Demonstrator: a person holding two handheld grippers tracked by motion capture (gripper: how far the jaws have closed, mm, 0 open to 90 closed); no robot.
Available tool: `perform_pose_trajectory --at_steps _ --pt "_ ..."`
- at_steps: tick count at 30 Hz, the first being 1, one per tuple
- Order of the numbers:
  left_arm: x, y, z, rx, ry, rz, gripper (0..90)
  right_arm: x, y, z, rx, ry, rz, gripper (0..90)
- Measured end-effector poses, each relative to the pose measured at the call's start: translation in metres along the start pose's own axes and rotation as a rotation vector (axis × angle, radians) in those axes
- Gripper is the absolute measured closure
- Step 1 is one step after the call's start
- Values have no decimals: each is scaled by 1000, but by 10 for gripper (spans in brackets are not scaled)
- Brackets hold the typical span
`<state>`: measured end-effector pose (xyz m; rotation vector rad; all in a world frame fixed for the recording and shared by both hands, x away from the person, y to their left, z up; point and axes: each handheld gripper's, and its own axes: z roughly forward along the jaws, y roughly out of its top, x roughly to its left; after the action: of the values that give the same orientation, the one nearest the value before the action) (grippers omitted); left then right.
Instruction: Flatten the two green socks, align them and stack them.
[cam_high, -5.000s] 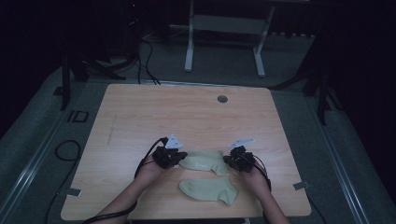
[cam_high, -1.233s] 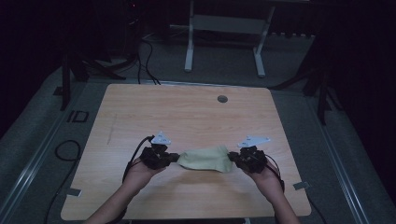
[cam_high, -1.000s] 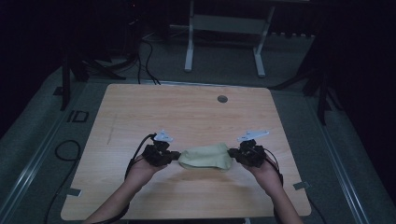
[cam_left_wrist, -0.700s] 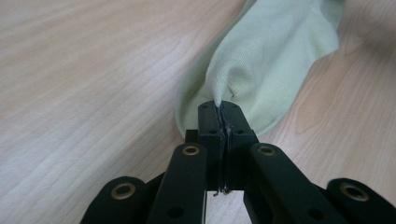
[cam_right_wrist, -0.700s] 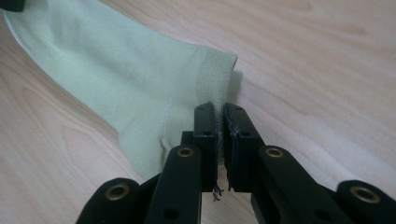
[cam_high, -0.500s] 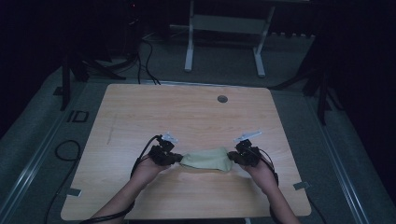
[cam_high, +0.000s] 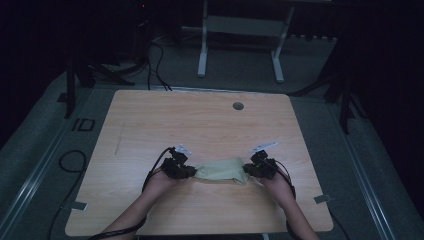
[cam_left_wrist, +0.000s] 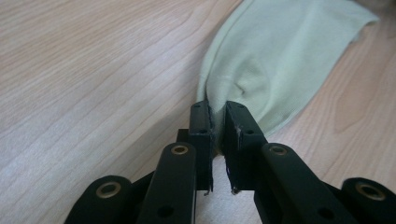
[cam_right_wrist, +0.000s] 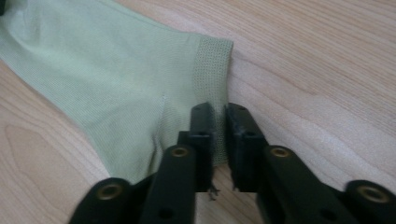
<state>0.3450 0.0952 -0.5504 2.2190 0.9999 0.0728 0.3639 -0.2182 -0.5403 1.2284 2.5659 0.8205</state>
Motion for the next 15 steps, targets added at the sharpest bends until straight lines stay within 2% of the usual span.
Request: perform_pose_trajectory --at_steps 1,2,3,4,6,8,9,10,12,15 --pt "0 0 0 0 0 0 704 0 1 -1 -1 -1 -2 700" --pt "-2 2 -5 -29 10 -2 642 0 1 -3 -10 -3 1 697" --pt "-2 2 -5 -29 10 -2 604 0 1 -3 -10 -3 1 697" --pt "-3 3 -8 -45 25 -5 604 0 2 -6 -23 -6 2 681" --pt "-5 5 -14 -81 29 -5 586 1 4 -14 -49 -10 2 675" --pt "-6 7 -17 -90 34 0 586 2 5 -17 -60 -11 2 679" --pt "-12 11 -21 -134 24 16 586 2 6 -20 -71 -11 1 694" --pt "-15 13 -21 -145 25 25 595 7 9 -26 -103 1 6 729" --pt "-22 15 -19 -161 17 52 658 13 10 -28 -116 4 -7 808" --pt "-29 19 -8 -117 -2 78 799 23 10 -22 -92 16 -43 894"
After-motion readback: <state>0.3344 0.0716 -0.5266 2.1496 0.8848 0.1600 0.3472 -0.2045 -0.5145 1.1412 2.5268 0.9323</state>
